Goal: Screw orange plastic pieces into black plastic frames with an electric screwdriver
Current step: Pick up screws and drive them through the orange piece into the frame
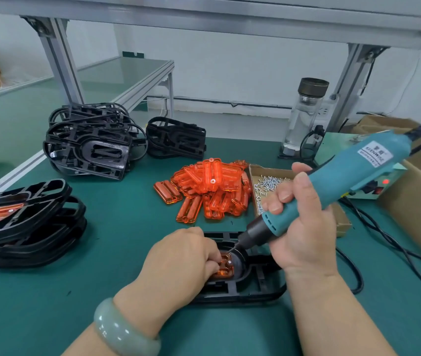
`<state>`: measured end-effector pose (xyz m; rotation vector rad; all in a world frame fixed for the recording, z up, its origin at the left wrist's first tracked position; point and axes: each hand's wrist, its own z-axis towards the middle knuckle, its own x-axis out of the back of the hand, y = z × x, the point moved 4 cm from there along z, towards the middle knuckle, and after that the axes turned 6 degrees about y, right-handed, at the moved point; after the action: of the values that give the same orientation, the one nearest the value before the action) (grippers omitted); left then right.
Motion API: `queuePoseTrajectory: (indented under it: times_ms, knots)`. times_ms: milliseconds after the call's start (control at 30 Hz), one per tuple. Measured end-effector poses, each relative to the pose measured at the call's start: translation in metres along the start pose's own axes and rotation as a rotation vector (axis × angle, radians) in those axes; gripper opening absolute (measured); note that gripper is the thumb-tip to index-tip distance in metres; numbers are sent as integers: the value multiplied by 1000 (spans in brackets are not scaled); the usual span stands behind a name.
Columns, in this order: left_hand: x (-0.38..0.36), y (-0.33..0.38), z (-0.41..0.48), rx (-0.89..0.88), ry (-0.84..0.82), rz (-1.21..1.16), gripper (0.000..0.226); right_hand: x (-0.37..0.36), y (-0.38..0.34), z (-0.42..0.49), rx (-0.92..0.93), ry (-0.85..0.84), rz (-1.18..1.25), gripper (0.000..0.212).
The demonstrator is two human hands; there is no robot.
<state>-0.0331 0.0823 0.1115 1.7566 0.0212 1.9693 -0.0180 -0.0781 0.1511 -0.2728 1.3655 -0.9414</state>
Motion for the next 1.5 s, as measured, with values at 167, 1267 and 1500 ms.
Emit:
queuePoseTrajectory:
  times_ms: [167, 1267, 1500]
  knots:
    - [1, 1, -1, -24, 19, 9, 20, 7, 8, 4, -80, 56, 82, 11]
    - [-21, 95, 132, -224, -357, -2, 22, 27, -11, 20, -167, 168, 331, 16]
    - [-21, 100, 146, -271, -325, 251, 16, 27, -10, 20, -191, 179, 359, 17]
